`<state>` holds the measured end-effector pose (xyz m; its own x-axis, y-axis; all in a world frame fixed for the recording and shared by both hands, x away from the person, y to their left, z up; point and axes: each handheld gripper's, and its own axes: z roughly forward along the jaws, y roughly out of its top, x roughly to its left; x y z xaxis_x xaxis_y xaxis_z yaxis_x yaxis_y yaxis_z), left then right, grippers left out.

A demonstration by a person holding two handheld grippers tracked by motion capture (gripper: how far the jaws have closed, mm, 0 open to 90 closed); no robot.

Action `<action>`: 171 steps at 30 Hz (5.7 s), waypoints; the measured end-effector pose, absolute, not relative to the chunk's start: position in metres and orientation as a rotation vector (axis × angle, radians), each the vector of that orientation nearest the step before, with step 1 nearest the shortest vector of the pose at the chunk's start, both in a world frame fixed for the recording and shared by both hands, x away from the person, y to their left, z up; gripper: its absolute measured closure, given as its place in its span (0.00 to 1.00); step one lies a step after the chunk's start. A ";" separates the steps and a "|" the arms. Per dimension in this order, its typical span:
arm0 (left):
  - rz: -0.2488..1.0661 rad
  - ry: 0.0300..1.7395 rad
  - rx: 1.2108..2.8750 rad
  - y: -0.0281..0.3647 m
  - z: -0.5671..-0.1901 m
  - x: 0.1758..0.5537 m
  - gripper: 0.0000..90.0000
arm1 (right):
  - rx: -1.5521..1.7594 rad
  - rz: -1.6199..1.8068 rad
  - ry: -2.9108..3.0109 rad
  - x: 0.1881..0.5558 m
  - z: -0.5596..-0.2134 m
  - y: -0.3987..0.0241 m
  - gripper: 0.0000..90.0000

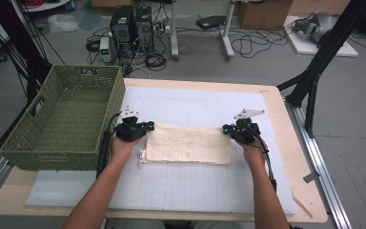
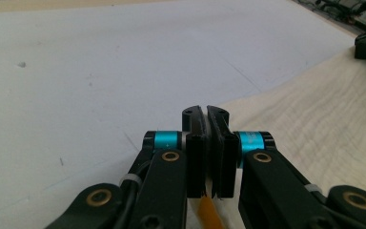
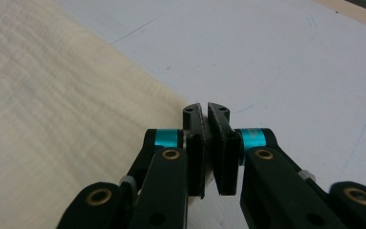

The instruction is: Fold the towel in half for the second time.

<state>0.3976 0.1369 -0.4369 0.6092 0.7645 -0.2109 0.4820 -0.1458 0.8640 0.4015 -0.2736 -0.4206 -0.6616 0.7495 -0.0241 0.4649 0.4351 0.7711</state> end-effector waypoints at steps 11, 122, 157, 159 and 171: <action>0.387 0.952 1.798 0.139 -0.433 0.380 0.95 | 0.941 1.160 2.286 0.373 -0.422 -0.276 0.95; 0.352 0.882 1.885 0.121 -0.432 0.319 0.74 | 1.079 1.231 2.221 0.293 -0.434 -0.280 0.64; 0.385 0.896 1.819 0.138 -0.429 0.316 0.63 | 1.109 1.241 2.185 0.287 -0.422 -0.304 0.64; 0.387 0.887 1.794 0.141 -0.426 0.315 0.59 | 1.107 1.252 2.159 0.285 -0.418 -0.308 0.59; 0.409 0.877 1.659 0.146 -0.417 0.310 0.20 | 1.143 1.189 2.118 0.269 -0.410 -0.316 0.25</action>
